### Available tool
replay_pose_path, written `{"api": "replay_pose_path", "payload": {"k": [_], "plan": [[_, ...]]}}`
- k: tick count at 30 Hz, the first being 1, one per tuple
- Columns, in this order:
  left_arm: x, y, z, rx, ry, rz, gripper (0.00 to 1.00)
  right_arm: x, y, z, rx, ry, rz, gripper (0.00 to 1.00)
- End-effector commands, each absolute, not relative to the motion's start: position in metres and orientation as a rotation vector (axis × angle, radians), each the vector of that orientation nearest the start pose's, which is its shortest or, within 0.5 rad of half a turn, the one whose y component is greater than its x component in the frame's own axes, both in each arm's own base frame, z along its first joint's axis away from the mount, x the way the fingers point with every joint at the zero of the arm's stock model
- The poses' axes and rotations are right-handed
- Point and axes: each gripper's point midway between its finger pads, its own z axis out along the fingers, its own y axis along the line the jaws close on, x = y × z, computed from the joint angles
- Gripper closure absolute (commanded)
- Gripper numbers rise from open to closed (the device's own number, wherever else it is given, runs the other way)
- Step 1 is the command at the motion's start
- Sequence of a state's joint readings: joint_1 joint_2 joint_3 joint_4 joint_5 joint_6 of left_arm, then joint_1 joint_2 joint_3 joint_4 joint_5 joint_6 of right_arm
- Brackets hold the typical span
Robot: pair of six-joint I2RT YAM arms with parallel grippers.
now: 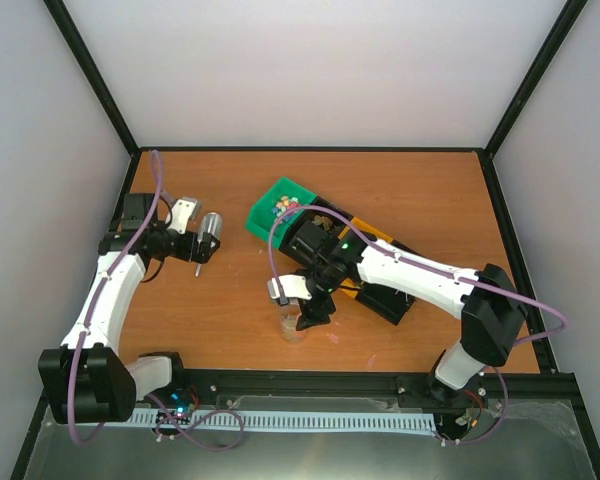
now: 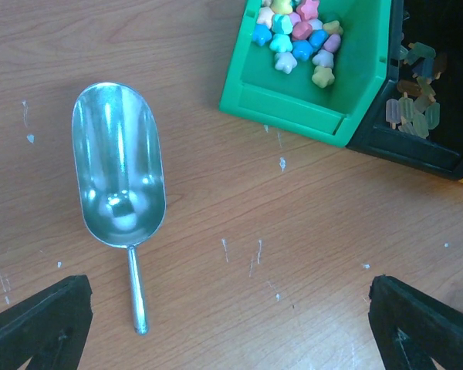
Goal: Pack the candies
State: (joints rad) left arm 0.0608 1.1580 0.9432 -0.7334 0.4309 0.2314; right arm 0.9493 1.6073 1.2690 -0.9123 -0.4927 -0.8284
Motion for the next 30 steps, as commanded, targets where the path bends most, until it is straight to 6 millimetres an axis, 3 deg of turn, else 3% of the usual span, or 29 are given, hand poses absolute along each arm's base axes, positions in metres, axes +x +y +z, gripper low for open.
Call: {"api": "replay_pose_path", "payload": {"k": [1,9,17,21,26,30], "plan": [[0.303,-0.054,0.181,0.381,2.391,-0.42,0.0,0.138,0.341,0.14,-2.22,1.646,0.718,0.18],[0.296,-0.058,0.188,0.441,2.372,-0.426,0.0,0.144,0.341,0.151,-2.155,1.666,0.677,0.01],[0.274,-0.08,0.207,0.677,2.328,-0.555,0.0,0.161,0.341,0.198,-1.962,1.591,0.717,0.0],[0.242,-0.103,0.217,0.876,2.288,-0.762,0.0,0.186,0.321,0.214,-1.782,1.632,0.738,0.0],[0.197,-0.14,0.22,1.07,2.264,-1.074,0.05,0.231,0.277,0.224,-1.434,1.729,0.724,0.0],[0.191,-0.16,0.223,1.125,2.321,-1.144,0.07,0.237,0.257,0.213,-1.293,1.781,0.716,0.0]]}}
